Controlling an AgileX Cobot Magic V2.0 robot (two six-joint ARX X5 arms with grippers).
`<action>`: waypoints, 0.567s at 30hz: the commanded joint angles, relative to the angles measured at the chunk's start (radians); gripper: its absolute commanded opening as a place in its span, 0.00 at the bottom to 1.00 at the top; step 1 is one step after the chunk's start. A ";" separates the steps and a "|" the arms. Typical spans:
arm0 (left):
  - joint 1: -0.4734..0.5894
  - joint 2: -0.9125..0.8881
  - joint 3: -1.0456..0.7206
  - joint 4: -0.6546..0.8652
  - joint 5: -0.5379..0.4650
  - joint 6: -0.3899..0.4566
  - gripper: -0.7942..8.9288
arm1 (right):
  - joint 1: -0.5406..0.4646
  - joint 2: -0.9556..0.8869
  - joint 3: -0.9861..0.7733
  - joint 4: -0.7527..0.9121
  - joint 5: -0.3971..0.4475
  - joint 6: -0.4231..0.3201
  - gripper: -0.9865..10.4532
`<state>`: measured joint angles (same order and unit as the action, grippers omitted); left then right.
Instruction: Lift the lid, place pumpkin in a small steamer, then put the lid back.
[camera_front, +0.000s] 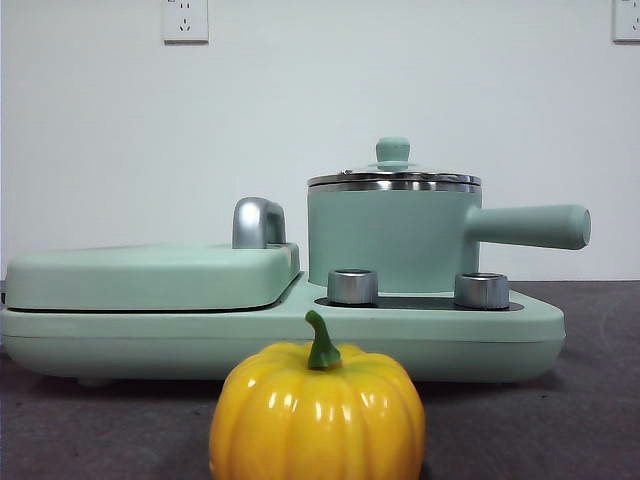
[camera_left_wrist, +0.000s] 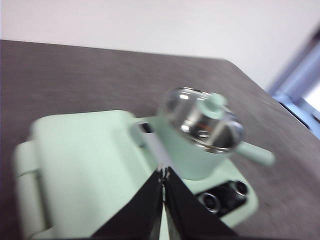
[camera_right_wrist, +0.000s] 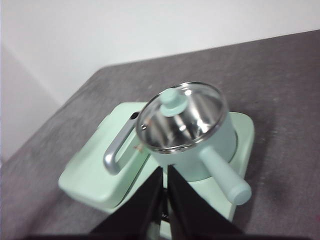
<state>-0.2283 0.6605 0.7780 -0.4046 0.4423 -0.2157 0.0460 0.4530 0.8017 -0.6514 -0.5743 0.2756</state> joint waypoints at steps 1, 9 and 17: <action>-0.029 0.060 0.065 -0.008 0.051 0.051 0.09 | 0.004 0.039 0.060 -0.023 -0.032 -0.092 0.10; -0.058 0.091 0.080 0.000 0.057 0.050 0.10 | 0.004 0.049 0.077 -0.039 -0.025 -0.098 0.28; -0.061 0.099 0.080 0.010 0.057 0.050 0.60 | 0.004 0.049 0.077 -0.045 -0.028 -0.101 0.46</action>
<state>-0.2848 0.7490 0.8379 -0.4103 0.4961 -0.1753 0.0467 0.4980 0.8639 -0.7006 -0.6014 0.1871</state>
